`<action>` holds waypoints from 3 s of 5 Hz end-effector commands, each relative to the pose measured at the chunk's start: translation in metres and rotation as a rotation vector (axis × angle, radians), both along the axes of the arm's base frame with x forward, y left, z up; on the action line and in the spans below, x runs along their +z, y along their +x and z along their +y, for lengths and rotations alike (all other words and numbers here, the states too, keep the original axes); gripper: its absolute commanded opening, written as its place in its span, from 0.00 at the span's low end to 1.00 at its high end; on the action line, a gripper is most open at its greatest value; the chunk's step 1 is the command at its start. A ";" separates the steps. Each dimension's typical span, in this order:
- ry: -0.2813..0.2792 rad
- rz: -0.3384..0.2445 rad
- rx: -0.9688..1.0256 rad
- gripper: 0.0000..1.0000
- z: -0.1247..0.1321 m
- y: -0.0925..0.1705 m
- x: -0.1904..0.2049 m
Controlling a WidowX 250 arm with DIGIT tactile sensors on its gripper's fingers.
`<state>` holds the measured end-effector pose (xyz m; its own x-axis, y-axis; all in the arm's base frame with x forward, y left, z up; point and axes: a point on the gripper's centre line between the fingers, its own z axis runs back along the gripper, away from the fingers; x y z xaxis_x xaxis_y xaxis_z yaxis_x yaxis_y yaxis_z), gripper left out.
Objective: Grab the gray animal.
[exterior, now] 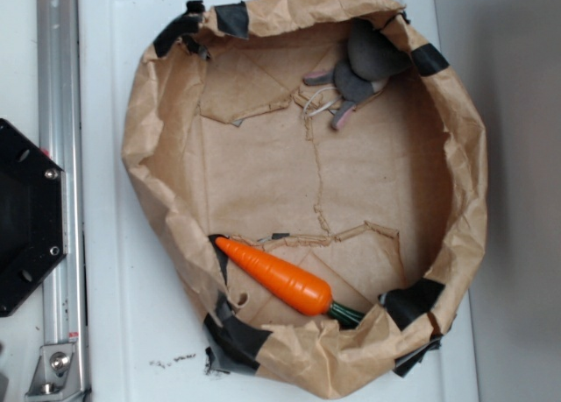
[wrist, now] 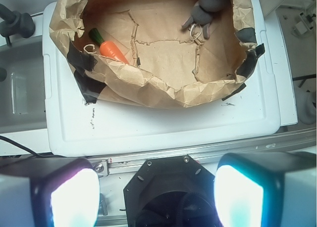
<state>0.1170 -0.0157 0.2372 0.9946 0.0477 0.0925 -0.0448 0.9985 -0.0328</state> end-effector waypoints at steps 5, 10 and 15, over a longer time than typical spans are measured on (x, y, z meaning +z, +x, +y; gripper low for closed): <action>0.101 -0.371 0.581 1.00 0.063 0.191 -0.129; 0.239 -0.306 0.647 1.00 0.105 0.177 -0.169; 0.291 -0.301 0.638 0.00 0.125 0.206 -0.188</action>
